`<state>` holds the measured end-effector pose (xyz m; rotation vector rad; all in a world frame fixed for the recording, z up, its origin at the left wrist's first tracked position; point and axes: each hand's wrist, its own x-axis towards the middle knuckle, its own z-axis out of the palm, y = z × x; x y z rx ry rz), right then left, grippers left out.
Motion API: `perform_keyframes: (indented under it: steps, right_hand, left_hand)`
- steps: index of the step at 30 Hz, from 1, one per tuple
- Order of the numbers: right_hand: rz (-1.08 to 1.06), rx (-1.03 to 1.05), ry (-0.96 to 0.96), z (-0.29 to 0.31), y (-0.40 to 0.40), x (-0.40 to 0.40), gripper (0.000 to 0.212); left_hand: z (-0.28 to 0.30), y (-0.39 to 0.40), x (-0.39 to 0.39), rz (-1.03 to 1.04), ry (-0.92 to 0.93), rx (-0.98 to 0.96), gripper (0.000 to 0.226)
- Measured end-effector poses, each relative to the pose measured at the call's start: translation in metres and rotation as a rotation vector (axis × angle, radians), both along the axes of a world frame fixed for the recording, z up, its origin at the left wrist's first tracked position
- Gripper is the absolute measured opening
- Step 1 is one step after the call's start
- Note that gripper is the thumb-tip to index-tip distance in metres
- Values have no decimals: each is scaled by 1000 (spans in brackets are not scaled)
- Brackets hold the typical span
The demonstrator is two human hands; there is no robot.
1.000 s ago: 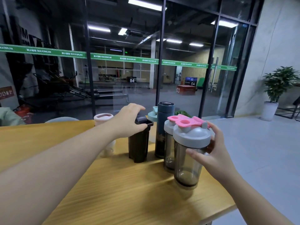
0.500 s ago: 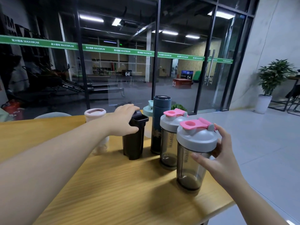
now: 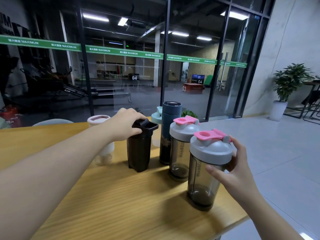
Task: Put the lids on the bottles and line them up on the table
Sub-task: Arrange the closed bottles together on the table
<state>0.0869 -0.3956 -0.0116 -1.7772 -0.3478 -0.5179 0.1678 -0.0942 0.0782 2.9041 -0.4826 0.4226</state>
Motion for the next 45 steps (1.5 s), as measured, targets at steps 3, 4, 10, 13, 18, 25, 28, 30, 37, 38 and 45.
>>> perform_keyframes:
  steps: [3,4,10,13,18,25,28,30,37,38,45]
  right_hand:
    - [-7,7,-4,-2,-3,2,88]
    - [-10,11,-7,-3,-4,3,88]
    - [7,14,-29,-8,-10,9,94]
    - [30,33,-37,-11,-13,12,93]
    - [58,52,-28,-11,-13,11,118]
    - [68,76,-49,-11,-10,11,119]
    - [67,88,-65,-12,-8,11,122]
    - [64,109,-68,-14,-7,11,129]
    - [14,154,-108,-22,-3,11,110]
    - [-15,131,-134,-22,-3,11,104]
    - [-279,-166,-480,-24,-3,11,92]
  left_hand:
    - [-1,1,1,20,-36,-29,46]
    - [-1,-1,0,32,-46,-44,47]
    - [-3,-7,-1,71,-115,-123,48]
    - [-7,-8,2,70,-100,-180,45]
    - [-13,-14,4,133,-44,-244,41]
    - [-13,-30,0,235,-133,-190,45]
    - [-17,-34,0,259,-181,-188,47]
    - [-20,-36,0,266,-222,-186,47]
    - [-27,-33,0,213,-278,-216,46]
    - [-28,-32,-1,203,-279,-216,46]
    - [-27,-26,-2,154,-256,-246,39]
